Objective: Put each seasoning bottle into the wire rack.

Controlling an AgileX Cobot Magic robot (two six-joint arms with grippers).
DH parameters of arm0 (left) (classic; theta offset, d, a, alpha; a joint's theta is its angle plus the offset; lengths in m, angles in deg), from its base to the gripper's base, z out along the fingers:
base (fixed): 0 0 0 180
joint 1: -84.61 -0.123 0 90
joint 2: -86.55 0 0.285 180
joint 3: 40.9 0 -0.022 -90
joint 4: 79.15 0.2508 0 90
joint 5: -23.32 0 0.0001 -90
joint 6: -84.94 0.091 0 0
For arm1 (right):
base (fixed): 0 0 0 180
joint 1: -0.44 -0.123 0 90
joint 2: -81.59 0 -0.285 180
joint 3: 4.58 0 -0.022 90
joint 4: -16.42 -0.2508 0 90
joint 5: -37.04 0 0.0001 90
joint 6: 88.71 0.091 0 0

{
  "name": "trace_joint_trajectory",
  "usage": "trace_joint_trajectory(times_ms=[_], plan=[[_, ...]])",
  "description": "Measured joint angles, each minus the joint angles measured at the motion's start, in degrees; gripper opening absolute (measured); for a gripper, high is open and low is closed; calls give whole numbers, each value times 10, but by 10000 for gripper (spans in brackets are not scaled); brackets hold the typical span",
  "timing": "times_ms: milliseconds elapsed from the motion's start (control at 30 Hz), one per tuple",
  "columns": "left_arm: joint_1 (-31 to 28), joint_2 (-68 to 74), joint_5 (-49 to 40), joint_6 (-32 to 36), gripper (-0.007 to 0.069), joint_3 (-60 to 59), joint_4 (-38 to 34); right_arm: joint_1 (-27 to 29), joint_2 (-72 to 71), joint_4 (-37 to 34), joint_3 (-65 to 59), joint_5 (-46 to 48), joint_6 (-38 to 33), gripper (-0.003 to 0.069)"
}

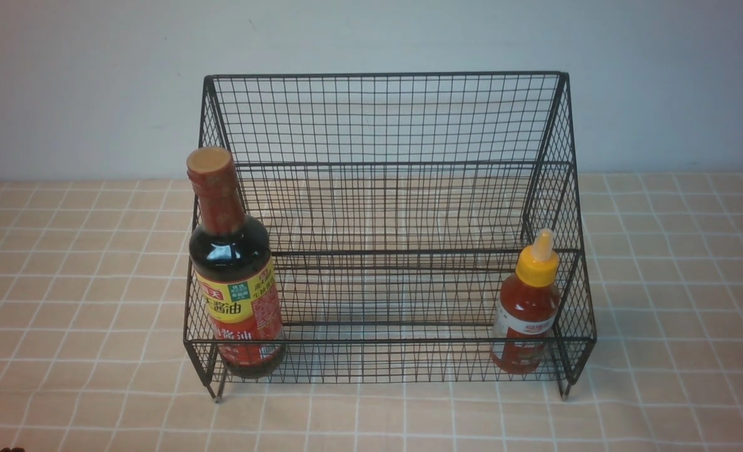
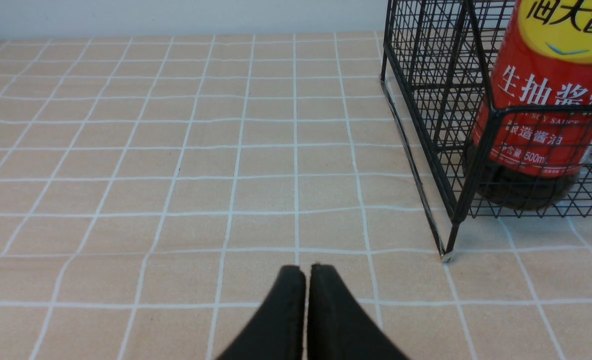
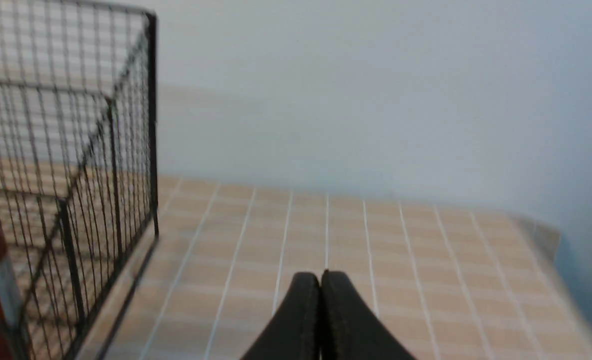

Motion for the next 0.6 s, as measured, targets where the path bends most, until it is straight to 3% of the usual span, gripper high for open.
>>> trace_joint_trajectory(times_ms=[133, 233, 600], plan=[[0, 0, 0, 0, -7, 0, 0, 9, -74, -18, -84, 15, 17, -13], [0, 0, 0, 0, -7, 0, 0, 9, -121, -19, -91, 59, 20, -13], [0, 0, 0, 0, -7, 0, 0, 8, -128, -22, -90, 66, 14, -13]])
